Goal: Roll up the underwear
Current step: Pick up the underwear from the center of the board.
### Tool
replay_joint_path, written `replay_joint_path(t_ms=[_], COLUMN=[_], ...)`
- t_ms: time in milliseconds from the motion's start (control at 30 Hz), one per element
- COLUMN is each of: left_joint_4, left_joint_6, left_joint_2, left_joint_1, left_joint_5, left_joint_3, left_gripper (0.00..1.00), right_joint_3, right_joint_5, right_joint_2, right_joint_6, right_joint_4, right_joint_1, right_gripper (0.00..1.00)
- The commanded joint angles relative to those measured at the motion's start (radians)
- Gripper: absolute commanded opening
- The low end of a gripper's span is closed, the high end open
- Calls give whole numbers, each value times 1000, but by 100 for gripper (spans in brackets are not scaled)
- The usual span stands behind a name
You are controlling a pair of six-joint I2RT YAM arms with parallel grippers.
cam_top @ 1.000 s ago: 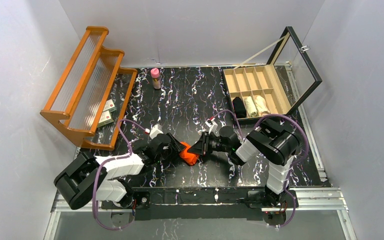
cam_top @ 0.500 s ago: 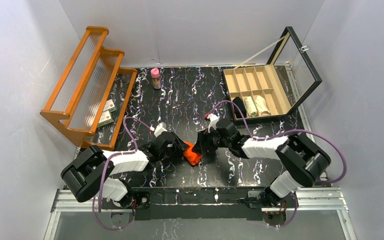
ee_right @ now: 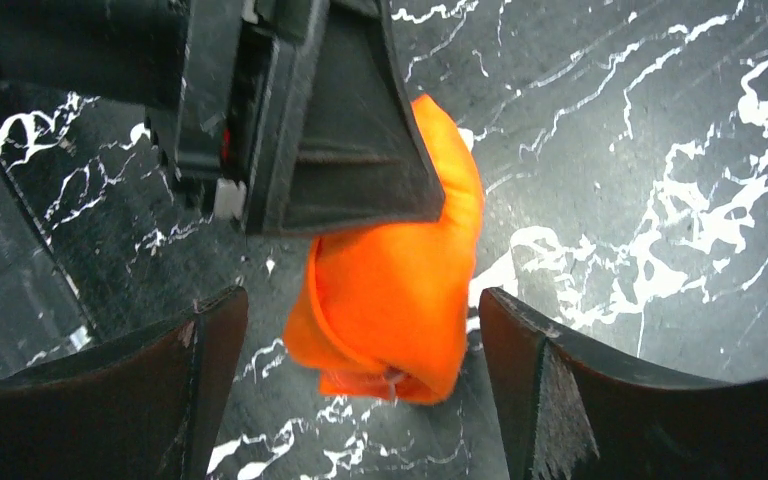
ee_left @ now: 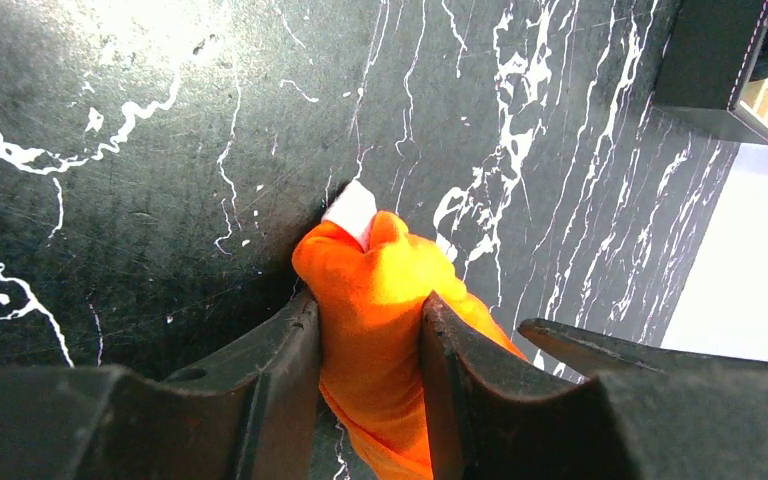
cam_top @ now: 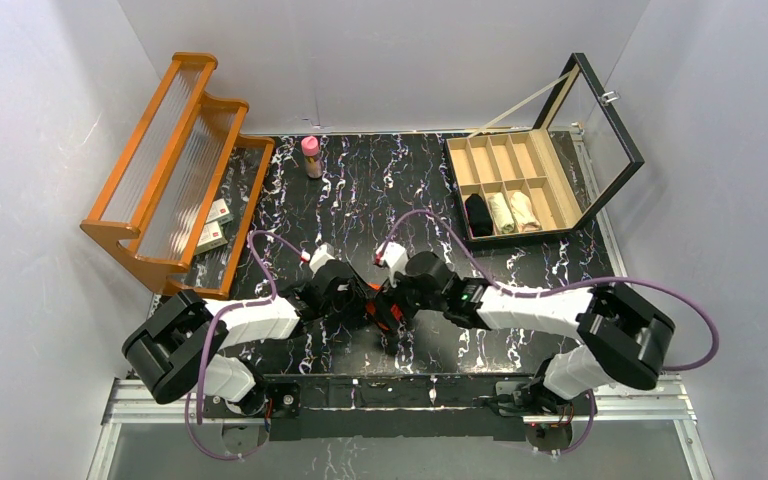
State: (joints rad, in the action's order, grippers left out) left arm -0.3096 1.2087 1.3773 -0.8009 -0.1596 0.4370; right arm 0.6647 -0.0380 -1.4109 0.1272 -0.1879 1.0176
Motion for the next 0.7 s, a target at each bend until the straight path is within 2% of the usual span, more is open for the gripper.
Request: replay_joint_path(t_ms=[0, 100, 333, 533, 600, 667], left_joint_4=[212, 217, 222, 239, 246, 254], left_joint_6=[-49, -48, -30, -16, -9, -3], left_joint_2=[23, 20, -9, -47, -68, -90], left_joint_1=[-9, -11, -11, -11, -11, -10], left_joint_5=[-36, -36, -40, -42, -50, -58], left_joint_3=[-27, -27, -39, -39, -42, -47], left_gripper=[31, 31, 31, 35, 38, 44], right_joint_3=[88, 121, 86, 65, 47, 31], right_joint_5=[129, 152, 262, 319, 339, 354], right_joint_2=[-80, -153, -230, -297, -314, -323], right_joint_6=[-47, -63, -94, -95, -66, -34], right_joint_4=[-11, -9, -15, 19, 19, 21], right_joint_1=[52, 85, 145, 169, 174, 177], right_gripper=[92, 91, 73, 66, 57, 40])
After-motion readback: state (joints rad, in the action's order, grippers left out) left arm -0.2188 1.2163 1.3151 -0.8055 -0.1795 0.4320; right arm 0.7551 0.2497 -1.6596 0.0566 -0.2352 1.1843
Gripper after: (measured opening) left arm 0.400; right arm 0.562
